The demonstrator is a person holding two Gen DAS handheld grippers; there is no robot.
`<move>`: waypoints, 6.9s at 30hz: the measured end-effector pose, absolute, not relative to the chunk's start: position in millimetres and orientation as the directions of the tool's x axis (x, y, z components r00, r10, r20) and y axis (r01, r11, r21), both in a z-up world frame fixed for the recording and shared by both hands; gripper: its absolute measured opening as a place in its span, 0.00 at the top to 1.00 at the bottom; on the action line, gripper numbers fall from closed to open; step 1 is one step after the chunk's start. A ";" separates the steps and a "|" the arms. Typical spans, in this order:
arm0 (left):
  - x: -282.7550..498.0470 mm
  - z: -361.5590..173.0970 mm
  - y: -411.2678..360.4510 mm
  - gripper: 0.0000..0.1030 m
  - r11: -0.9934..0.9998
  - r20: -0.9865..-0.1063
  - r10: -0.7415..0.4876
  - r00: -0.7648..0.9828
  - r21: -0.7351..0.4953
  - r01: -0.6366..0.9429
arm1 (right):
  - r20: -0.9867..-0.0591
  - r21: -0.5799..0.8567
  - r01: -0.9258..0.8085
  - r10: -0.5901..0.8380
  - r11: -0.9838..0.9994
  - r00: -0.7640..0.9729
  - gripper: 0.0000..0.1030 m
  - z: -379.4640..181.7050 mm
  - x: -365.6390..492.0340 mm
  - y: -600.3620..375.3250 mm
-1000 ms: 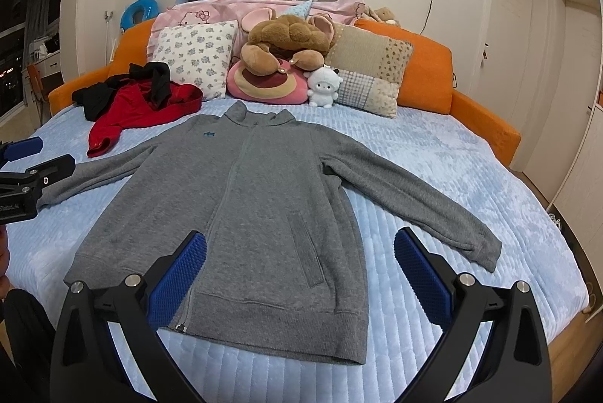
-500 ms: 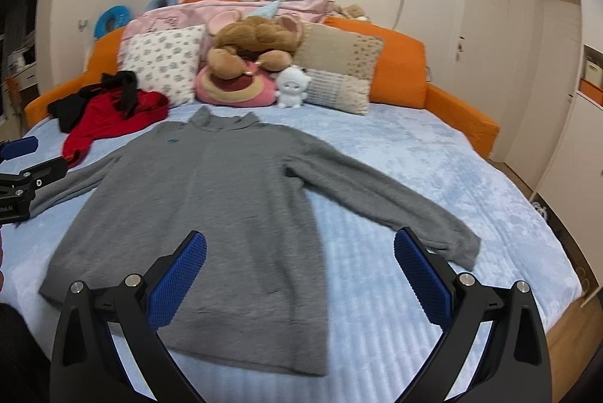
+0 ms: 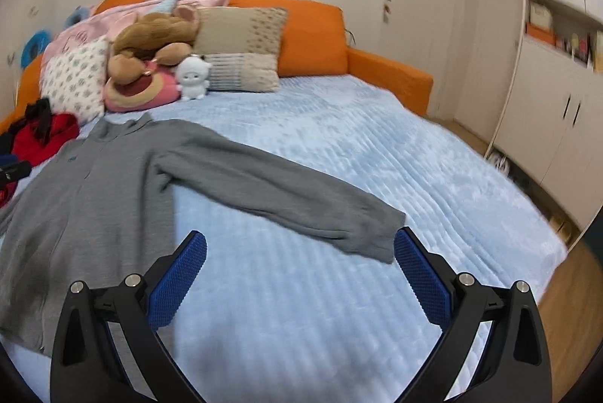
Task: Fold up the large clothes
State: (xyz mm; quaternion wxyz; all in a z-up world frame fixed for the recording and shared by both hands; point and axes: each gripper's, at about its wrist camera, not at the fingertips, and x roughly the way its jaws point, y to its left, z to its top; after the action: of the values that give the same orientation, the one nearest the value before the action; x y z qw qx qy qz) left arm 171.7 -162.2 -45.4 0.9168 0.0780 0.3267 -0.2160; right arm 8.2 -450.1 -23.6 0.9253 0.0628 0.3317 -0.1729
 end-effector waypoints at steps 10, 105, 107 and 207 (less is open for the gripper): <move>275.1 -90.0 -230.6 0.02 0.886 -0.659 -0.348 0.667 0.002 0.463 | -0.753 0.168 0.448 -0.179 0.878 0.633 0.31 -90.6 51.0 -563.8; 517.8 -129.7 -225.8 0.64 0.836 -0.774 -0.496 0.394 -0.302 0.459 | -0.868 0.079 -0.688 0.389 0.721 0.309 0.84 -130.8 44.8 -252.8; 495.6 -113.1 -226.4 0.61 0.785 -0.744 -0.564 0.360 -0.347 0.513 | -0.866 0.074 -0.686 0.387 0.724 0.315 0.84 -130.8 44.0 -251.6; 299.7 -160.9 -169.5 0.92 0.688 -0.751 -0.627 0.207 -0.409 0.600 | -0.809 0.135 -0.117 0.178 0.984 0.561 0.67 -100.1 123.4 -342.1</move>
State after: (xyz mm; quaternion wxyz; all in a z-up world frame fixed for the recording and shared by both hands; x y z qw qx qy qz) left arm 299.7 -169.5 -160.9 0.7767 -0.0140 0.4905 -0.3950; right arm 123.4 -342.1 -100.1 0.8828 0.0331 0.4611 0.0835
